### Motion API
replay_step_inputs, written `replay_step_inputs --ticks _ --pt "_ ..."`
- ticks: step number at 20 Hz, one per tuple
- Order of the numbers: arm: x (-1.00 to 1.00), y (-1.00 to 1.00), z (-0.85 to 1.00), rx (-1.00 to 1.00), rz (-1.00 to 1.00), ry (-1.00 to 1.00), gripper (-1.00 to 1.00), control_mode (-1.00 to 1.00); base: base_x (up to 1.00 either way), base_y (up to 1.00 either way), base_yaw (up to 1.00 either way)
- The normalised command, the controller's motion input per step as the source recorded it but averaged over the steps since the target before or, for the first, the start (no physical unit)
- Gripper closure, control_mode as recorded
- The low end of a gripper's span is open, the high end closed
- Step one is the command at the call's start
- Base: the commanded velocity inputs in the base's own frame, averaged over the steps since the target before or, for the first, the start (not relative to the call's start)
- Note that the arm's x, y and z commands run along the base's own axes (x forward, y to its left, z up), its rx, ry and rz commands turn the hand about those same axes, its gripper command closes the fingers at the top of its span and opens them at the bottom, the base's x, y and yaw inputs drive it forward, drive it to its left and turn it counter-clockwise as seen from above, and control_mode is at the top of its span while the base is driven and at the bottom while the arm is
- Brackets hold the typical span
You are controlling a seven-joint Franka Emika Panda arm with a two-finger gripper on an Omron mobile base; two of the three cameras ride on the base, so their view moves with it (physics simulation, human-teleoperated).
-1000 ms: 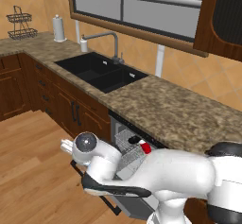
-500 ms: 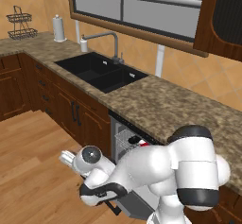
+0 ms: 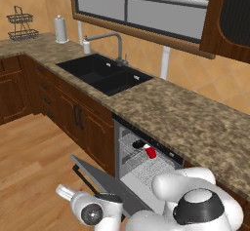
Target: Pick up the cup and bowl from the counter, place them in the dishwasher, and close the dishwasher door.
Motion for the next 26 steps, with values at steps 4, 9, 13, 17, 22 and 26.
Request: replay_step_inputs --ticks 4,9,13,17,22,26 --pt "-0.34 0.63 -0.12 -0.07 -0.06 -0.16 -1.0 -1.0 0.0 0.0 0.0" --pt "-0.09 0.49 -0.37 -0.09 -0.06 -0.02 -1.0 -1.0 0.0 0.0 0.0" --pt "0.03 0.03 -0.4 -0.07 -0.14 0.0 -1.0 -1.0 0.0 0.0 0.0" --pt "0.41 0.0 -0.43 -0.04 -0.16 0.02 -1.0 -1.0 0.0 0.0 0.0" --pt "0.46 0.0 -0.26 -0.02 -0.13 0.01 -1.0 -1.0 0.0 0.0 0.0" --pt "0.3 0.0 -0.31 -0.02 -0.1 0.02 -1.0 -1.0 0.0 0.0 0.0"
